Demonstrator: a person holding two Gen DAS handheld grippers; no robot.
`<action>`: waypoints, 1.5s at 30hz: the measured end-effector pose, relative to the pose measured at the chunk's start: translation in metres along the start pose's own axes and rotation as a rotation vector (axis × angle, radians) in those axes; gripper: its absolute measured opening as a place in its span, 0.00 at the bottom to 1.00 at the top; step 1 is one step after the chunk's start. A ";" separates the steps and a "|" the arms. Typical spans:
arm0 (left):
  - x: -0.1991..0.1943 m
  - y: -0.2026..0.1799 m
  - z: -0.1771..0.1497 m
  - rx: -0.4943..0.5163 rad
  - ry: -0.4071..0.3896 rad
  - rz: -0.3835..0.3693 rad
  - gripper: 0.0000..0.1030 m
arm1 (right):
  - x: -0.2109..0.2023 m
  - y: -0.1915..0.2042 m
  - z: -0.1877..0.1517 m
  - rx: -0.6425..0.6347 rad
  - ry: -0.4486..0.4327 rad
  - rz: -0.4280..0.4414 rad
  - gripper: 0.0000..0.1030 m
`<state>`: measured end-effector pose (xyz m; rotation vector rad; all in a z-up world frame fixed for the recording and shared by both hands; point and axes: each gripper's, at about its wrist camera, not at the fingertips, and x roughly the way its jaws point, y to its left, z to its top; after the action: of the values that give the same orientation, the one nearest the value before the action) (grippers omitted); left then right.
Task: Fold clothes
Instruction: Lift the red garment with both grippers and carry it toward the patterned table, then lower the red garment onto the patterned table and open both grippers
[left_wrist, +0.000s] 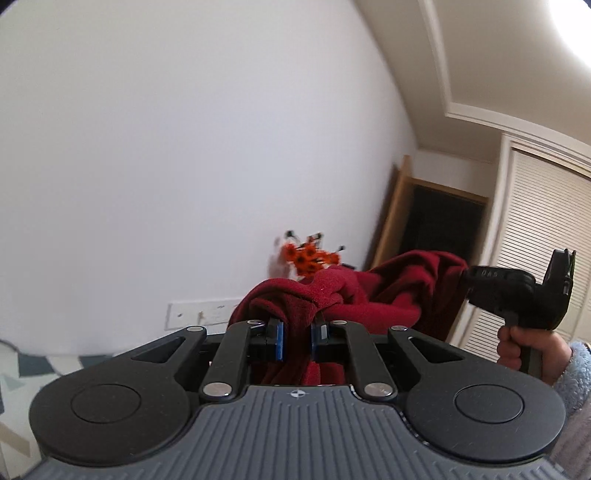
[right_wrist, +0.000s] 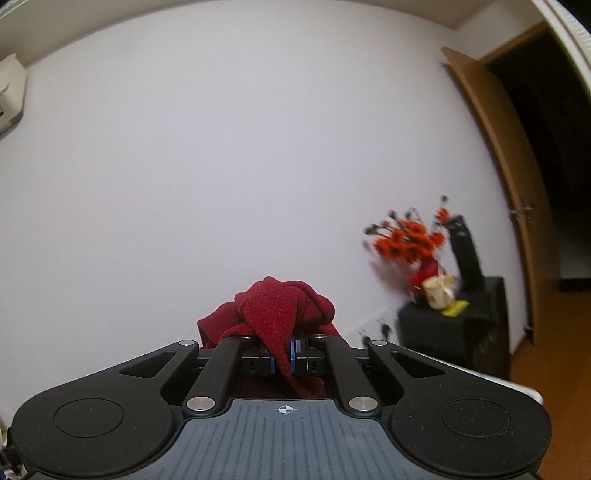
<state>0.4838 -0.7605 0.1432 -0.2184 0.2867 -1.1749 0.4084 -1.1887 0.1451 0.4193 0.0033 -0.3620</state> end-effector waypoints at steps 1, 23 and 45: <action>0.004 0.005 0.000 -0.019 0.011 0.012 0.13 | 0.013 -0.001 0.002 -0.004 0.008 0.014 0.06; 0.266 0.117 -0.124 -0.158 0.478 0.716 0.13 | 0.399 -0.111 -0.109 -0.245 0.458 0.237 0.05; 0.295 0.085 -0.199 -0.017 0.757 0.708 0.58 | 0.356 -0.163 -0.210 -0.294 0.889 0.302 0.53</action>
<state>0.5972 -1.0068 -0.1029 0.3143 0.9522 -0.5024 0.7007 -1.3655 -0.1393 0.2550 0.8422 0.1457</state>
